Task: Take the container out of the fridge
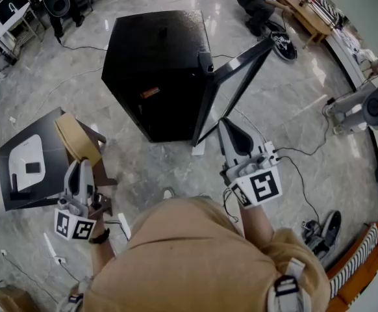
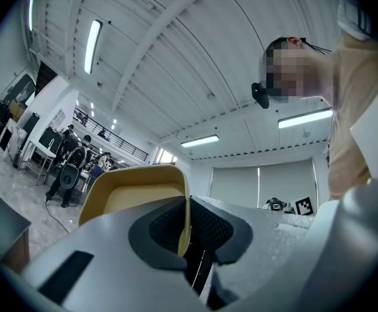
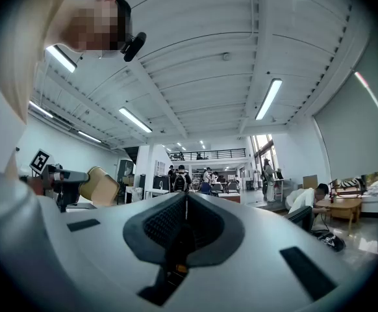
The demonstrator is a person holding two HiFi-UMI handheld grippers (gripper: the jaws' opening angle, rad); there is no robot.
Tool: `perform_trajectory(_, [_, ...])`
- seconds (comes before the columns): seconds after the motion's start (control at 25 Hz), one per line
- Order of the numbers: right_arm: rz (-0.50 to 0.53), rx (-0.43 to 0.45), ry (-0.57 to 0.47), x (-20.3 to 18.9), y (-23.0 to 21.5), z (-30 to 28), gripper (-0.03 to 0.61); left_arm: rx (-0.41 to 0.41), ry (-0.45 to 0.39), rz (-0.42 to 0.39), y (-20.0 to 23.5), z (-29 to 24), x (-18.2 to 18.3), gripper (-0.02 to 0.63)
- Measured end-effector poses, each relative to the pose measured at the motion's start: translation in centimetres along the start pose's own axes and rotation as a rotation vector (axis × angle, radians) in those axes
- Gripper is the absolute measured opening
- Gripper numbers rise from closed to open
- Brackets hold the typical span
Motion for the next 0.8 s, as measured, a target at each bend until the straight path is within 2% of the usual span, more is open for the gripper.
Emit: perform_trajectory(0.8, [-0.006, -0.005, 0.022, 0.0, 3.3, 1.4, 0.005, -0.032, 0.032, 0.002, 0.0, 2.4, 0.4, 0.022])
Point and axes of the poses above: the fingertips, and each gripper's own axes: z backward along the fingers, y to its left, x out of its top, the point moved 9 cm from there along z, backward along the fingers, and after that the axes turned 14 degrees about x, right-handed, at the moved point
